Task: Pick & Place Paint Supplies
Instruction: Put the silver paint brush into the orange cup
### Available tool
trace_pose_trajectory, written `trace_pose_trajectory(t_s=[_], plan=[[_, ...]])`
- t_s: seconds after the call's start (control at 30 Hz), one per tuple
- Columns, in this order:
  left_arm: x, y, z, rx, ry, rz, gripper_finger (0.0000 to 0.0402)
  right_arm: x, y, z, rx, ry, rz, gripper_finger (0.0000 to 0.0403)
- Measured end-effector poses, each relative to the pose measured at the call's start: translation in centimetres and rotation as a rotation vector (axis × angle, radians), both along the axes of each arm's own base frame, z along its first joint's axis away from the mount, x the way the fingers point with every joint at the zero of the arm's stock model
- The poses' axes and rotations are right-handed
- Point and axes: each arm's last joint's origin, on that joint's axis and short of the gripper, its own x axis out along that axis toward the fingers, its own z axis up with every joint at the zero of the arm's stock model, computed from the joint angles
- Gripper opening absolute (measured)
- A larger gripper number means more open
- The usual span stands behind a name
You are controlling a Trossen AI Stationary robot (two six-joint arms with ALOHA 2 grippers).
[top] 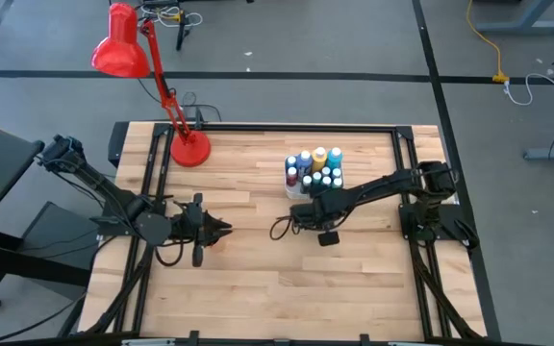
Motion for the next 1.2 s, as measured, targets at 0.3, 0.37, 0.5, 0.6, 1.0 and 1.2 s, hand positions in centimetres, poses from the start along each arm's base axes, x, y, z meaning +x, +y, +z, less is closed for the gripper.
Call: trace_pose_trajectory(t_s=[0.3, 0.37, 0.5, 0.6, 1.0, 1.2], plan=[[0.0, 0.0, 0.0, 0.000, 0.000, 0.000, 0.0066, 0.1, -2.1, -1.4, -0.060, -0.069, -0.004, 0.0170], [0.0, 0.0, 0.0, 0.000, 0.000, 0.000, 0.0066, 0.1, -2.5, -1.5, -0.045, -0.064, -0.003, 0.0172], [0.0, 0.0, 0.0, 0.000, 0.000, 0.000, 0.0066, 0.1, -3.5, -1.3, -0.001, -0.059, -0.005, 0.0162], [0.0, 0.0, 0.0, 0.000, 0.000, 0.000, 0.0066, -0.2, -3.9, -1.3, 0.024, -0.033, -0.006, 0.0147], [0.0, 0.0, 0.0, 0.001, 0.001, 0.000, 0.0066, -0.6, -4.1, -1.6, 0.097, 0.004, 0.007, 0.0077], [0.0, 0.0, 0.0, 0.001, 0.002, 0.000, 0.0066, -0.5, -4.2, -1.6, 0.090, -0.004, 0.026, 0.0015]])
